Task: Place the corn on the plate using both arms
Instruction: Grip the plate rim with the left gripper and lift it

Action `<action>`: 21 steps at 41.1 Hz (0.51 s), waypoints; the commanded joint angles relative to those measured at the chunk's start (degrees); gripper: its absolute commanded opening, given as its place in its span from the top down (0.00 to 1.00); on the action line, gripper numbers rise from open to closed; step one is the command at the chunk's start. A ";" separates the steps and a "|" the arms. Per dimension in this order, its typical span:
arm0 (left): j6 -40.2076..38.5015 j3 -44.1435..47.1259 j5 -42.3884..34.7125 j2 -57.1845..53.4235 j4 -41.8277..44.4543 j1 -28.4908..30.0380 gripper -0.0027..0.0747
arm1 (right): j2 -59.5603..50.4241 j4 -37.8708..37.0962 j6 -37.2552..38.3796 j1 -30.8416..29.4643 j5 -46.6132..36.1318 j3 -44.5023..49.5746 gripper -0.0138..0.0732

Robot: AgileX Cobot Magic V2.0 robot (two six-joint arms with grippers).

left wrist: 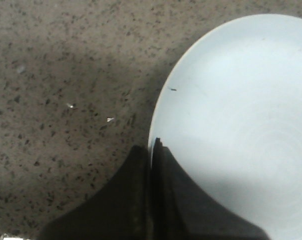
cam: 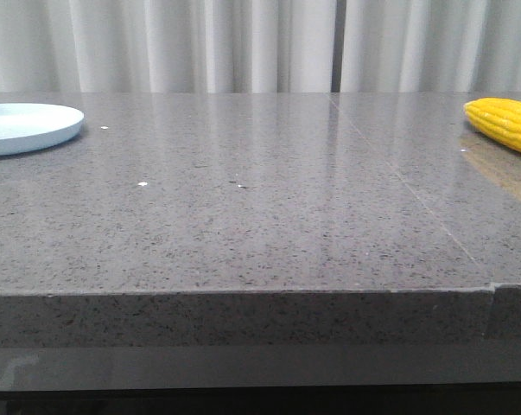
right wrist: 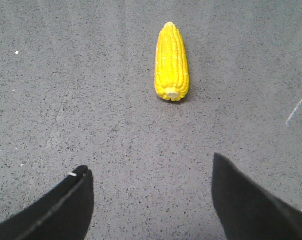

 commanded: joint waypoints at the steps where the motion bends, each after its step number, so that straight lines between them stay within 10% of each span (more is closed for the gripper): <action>1: 0.09 -1.95 -0.97 -6.47 -1.66 -2.11 0.99 | 0.60 -0.69 -0.24 -0.28 -3.87 -1.31 0.23; 21: 0.09 -2.00 -0.79 -12.28 -1.80 -19.07 0.99 | 0.60 -0.69 -0.24 -0.28 -3.87 -1.31 0.23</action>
